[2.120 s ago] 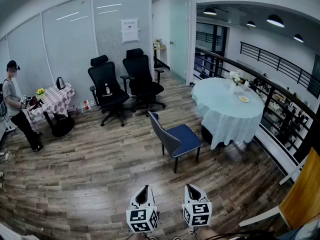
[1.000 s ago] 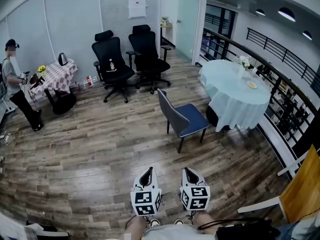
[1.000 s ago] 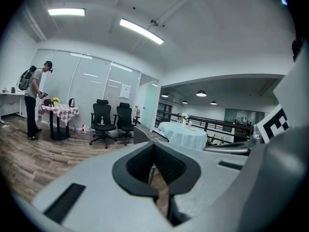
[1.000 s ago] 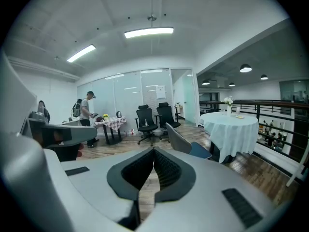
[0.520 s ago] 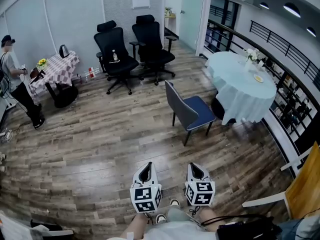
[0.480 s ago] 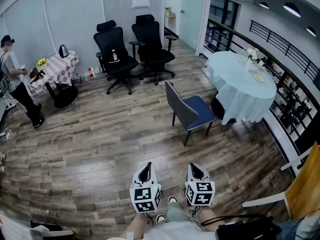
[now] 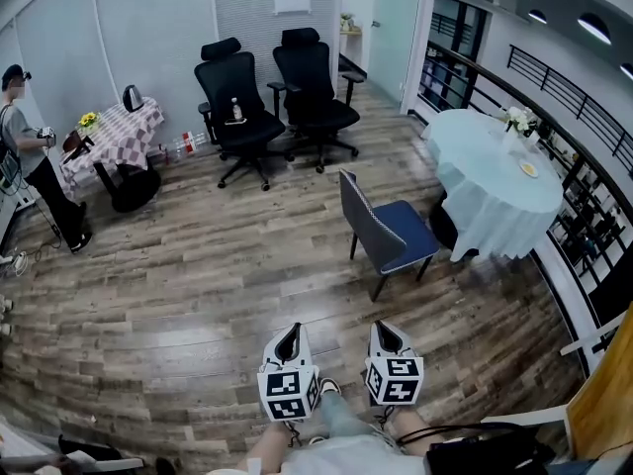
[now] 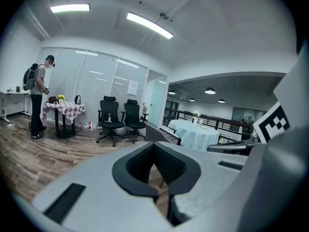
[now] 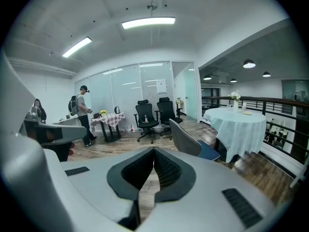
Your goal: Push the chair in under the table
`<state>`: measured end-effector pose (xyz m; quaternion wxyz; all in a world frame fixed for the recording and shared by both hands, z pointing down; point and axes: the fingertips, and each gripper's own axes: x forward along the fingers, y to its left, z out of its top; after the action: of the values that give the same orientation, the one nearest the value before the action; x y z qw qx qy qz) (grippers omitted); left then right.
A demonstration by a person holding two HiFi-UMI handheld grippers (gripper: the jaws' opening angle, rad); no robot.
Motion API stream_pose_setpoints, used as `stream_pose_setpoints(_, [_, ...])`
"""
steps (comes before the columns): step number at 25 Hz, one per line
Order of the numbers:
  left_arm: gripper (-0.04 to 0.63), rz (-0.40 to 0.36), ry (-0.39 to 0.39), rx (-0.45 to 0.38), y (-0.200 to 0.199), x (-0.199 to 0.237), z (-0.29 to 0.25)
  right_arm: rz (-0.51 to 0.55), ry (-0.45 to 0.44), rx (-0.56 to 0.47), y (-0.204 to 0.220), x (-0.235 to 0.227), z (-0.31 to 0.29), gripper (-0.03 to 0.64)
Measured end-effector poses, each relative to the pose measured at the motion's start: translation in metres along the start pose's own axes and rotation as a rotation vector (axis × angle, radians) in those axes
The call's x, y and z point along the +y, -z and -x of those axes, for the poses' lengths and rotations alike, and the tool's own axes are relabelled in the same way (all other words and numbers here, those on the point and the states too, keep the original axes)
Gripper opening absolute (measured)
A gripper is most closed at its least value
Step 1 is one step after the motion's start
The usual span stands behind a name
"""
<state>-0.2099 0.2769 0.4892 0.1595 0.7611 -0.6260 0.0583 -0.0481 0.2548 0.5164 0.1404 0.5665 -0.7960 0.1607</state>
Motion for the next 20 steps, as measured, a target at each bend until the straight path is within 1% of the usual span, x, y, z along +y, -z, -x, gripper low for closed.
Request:
stream_pose_setpoints(5, [-0.002, -0.003, -0.014, -0.02, -0.023, 0.011, -0.048, 0.027, -0.018, 0.009, -0.027, -0.014, -0.046, 0.017])
stream_pose_setpoints(11, [-0.002, 0.016, -0.038, -0.009, -0.038, 0.022, -0.1, 0.032, -0.03, 0.028, -0.049, -0.034, -0.094, 0.017])
stream_pose_setpoints(20, [-0.002, 0.003, -0.078, -0.003, -0.061, 0.031, -0.155, 0.032, -0.076, 0.028, -0.081, -0.052, -0.154, 0.017])
